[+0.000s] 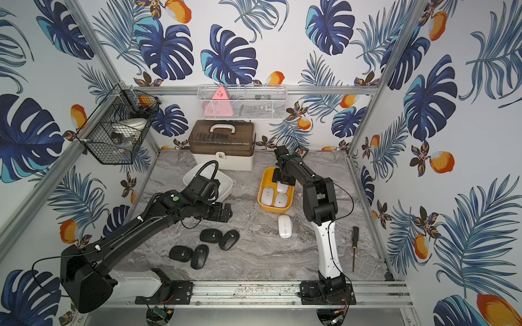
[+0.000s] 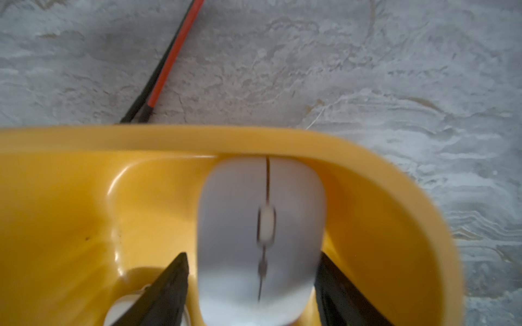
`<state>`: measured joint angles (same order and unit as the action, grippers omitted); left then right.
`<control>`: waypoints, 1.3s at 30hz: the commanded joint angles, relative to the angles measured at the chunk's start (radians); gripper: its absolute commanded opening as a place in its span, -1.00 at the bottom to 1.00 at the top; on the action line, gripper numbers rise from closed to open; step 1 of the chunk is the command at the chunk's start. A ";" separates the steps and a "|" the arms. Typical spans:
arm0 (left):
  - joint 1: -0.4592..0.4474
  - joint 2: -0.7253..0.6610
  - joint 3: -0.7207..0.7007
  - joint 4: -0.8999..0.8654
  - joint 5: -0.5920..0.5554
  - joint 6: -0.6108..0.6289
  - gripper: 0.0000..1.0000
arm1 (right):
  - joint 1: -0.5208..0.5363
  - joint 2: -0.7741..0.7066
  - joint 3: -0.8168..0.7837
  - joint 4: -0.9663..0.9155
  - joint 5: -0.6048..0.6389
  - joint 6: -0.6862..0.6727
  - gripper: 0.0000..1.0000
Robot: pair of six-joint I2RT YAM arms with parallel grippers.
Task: Place the mice by color into the storage box
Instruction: Place the mouse in the storage box.
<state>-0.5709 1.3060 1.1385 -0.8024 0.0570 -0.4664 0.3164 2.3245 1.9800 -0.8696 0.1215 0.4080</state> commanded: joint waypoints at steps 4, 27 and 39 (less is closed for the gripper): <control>0.002 0.000 0.001 0.012 0.015 0.000 0.98 | -0.001 -0.029 -0.024 -0.039 -0.012 0.013 0.61; -0.117 0.029 0.002 0.031 0.000 0.037 0.98 | 0.000 -0.861 -0.830 -0.062 -0.306 -0.016 0.88; -0.146 0.072 0.006 0.060 0.006 0.036 0.98 | 0.172 -0.842 -1.009 0.029 -0.242 0.032 0.86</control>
<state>-0.7158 1.3777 1.1328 -0.7494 0.0742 -0.4454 0.4755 1.4418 0.9520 -0.8757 -0.1947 0.4347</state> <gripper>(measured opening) 0.989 0.932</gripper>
